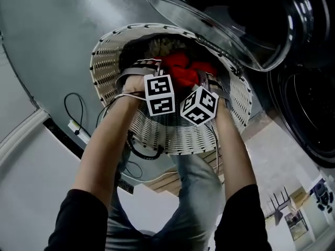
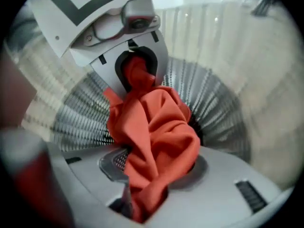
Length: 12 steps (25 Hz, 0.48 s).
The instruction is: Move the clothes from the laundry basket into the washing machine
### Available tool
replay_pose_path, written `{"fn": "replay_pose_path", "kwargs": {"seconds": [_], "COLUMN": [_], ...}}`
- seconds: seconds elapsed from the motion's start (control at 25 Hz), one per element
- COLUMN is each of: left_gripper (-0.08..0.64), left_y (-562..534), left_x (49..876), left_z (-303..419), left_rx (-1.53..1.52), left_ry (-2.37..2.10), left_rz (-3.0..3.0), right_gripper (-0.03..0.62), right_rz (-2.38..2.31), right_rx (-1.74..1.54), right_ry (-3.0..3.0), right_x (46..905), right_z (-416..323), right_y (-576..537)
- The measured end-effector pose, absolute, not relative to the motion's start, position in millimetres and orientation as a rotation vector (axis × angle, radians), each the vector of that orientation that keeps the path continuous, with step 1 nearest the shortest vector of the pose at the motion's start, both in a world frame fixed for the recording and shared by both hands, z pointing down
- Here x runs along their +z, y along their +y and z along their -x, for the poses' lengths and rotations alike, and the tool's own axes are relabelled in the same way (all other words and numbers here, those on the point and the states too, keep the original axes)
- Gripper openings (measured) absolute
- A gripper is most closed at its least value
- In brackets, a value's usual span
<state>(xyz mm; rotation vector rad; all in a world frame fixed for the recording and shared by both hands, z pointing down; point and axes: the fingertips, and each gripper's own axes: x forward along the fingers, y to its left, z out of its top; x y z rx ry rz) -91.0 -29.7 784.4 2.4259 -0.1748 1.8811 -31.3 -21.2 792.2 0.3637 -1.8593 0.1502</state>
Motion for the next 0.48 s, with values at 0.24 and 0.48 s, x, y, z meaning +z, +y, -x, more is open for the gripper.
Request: {"fn": "replay_pose_path", "kwargs": {"seconds": [0.24, 0.48], "left_gripper": [0.133, 0.133], "left_y": [-34, -32], "left_x": [717, 661], "left_z": [96, 100], "left_rx": [1.847, 1.811], "left_ry": [-0.215, -0.247], "left_rz": [-2.478, -2.514], "right_gripper": [0.170, 0.172], "right_rz": [-0.415, -0.443], "right_rx": [0.133, 0.114], "right_ry": [-1.894, -1.908], "right_x": [726, 666], "right_z": [35, 40], "right_y": [-25, -23]}}
